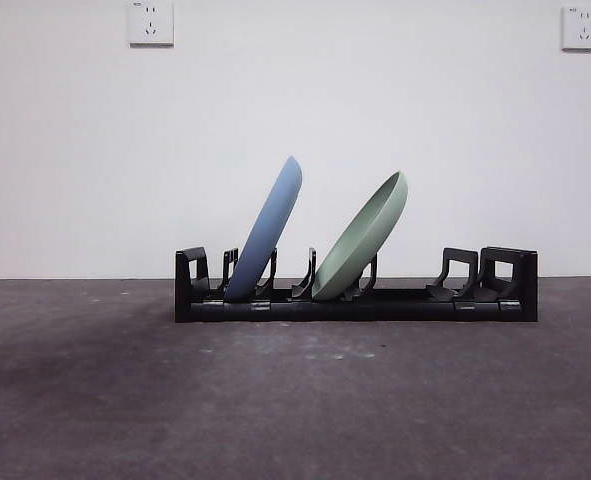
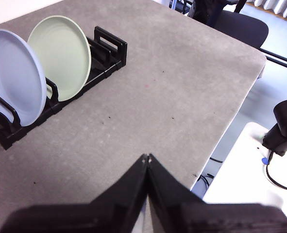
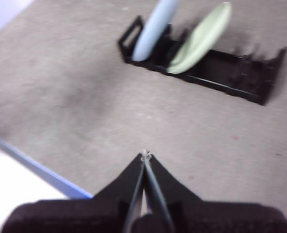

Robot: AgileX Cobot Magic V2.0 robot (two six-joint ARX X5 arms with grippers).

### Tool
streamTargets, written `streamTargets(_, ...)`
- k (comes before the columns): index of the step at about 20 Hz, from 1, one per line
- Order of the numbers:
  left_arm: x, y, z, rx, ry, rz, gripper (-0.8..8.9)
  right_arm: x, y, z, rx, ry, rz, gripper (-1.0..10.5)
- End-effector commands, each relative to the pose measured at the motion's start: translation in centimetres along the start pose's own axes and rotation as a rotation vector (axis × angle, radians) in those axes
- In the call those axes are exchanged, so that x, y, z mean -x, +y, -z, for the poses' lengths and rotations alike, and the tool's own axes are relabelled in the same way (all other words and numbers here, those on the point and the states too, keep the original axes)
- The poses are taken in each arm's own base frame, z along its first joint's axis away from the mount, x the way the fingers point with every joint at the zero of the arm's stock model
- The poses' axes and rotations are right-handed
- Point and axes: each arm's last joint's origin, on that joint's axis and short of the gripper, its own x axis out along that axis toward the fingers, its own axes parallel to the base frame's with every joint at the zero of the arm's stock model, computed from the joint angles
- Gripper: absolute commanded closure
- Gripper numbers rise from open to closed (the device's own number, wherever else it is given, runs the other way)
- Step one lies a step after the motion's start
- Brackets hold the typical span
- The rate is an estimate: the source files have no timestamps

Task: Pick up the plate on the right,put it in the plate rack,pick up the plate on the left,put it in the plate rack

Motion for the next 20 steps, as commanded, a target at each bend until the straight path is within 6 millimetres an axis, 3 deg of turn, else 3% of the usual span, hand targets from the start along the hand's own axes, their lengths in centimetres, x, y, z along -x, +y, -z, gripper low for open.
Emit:
streamTargets(1, -0.4, 0.1, 0.0, 0.008, 0.015, 0.005, 8.17, -0.5, -0.1, 0.1, -0.009, 0.040, 0.030, 9.5)
streamTargets(7, -1.5, 0.3, -0.3, 0.034, 0.047, -0.018, 8.17, -1.4, -0.4, -0.4, -0.008, 0.061, 0.125, 9.5)
streamTargets(12, -1.9, 1.1, -2.0, -0.066, -0.098, -0.202, 8.17, -2.6, -0.4, -1.0, -0.009, 0.099, 0.130, 9.5)
streamTargets(16, 0.3, 2.7, -3.0, -0.206, -0.261, -0.330, 8.17, -4.0, -0.5, -1.6, -0.009, 0.144, 0.134, 9.5)
streamTargets(20, 3.3, 3.4, -1.8, -0.252, -0.325, -0.448, 8.17, -5.6, -0.6, -2.2, -0.010, 0.195, 0.139, 9.5)
